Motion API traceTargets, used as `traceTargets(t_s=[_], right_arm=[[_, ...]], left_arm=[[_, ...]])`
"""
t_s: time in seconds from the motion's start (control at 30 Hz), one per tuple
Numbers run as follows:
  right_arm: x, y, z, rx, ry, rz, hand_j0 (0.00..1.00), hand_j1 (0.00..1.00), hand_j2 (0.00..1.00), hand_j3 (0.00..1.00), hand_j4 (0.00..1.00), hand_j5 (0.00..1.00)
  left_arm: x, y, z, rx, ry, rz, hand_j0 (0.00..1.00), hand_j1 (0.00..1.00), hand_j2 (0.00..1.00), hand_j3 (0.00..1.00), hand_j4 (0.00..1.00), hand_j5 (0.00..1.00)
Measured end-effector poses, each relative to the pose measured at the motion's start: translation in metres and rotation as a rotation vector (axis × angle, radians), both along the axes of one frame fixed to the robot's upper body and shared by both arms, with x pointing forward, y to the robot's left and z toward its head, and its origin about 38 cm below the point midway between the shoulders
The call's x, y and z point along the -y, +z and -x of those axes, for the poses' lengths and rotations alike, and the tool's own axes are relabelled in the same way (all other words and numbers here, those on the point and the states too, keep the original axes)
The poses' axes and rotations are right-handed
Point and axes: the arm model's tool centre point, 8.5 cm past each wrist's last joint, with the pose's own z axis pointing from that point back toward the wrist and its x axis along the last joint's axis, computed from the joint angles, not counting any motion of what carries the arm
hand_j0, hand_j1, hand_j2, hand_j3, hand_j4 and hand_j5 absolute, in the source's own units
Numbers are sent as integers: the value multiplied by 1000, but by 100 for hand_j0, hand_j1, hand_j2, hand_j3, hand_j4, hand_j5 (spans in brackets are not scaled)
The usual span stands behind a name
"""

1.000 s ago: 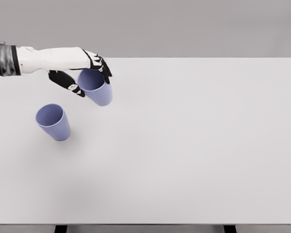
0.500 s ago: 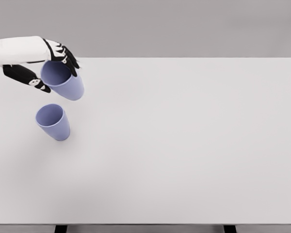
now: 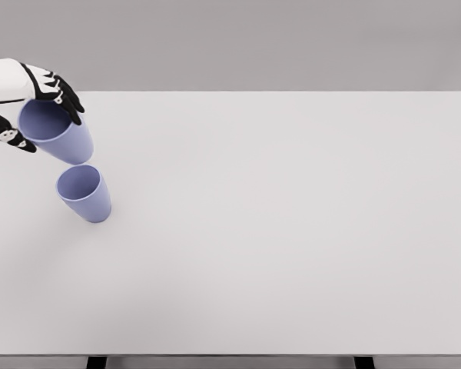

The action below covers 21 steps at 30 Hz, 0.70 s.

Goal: Place the right cup on the left cup with left arm

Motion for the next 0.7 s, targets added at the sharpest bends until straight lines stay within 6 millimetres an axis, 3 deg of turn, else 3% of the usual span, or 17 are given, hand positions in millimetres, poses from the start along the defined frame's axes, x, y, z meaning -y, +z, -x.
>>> traceTargets(t_s=[0.7], right_arm=[[0,0,0,0,0,0,100,100,100,100,100,100]], left_arm=[[-8,-19,5,-55,18,-16,65,65,65,65,65,65]])
